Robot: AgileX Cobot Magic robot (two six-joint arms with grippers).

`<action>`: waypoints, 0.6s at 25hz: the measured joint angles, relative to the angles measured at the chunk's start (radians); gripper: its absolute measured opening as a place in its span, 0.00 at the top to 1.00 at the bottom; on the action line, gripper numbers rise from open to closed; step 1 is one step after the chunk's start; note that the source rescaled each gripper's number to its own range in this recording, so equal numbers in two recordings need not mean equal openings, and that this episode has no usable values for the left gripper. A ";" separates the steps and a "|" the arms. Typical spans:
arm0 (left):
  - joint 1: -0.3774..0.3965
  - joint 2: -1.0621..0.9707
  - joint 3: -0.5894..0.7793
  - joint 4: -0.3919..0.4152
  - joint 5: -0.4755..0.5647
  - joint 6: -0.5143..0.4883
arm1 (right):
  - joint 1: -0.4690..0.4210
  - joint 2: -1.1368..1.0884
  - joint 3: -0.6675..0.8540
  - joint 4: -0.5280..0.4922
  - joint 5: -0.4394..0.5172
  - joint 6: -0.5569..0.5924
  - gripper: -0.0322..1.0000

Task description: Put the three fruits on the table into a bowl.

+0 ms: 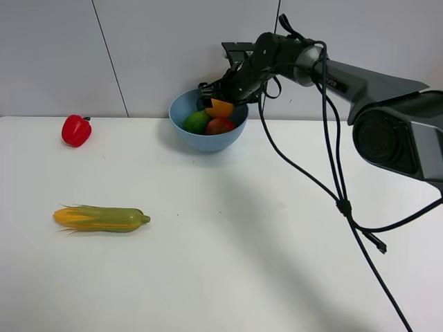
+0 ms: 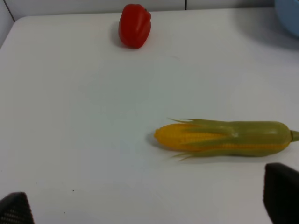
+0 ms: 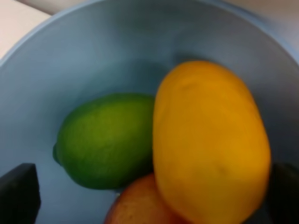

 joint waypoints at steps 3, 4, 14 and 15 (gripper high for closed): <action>0.000 0.000 0.000 0.000 0.000 0.000 | 0.000 -0.041 0.000 0.000 0.061 0.000 0.01; 0.000 0.000 0.000 0.000 0.000 0.000 | 0.000 -0.066 0.000 0.000 0.092 0.000 0.01; 0.000 0.000 0.000 0.000 0.000 0.000 | 0.001 -0.358 -0.008 -0.056 0.483 -0.019 0.00; 0.000 0.000 0.000 0.000 0.000 0.000 | 0.001 -0.381 -0.006 -0.088 0.489 -0.016 0.00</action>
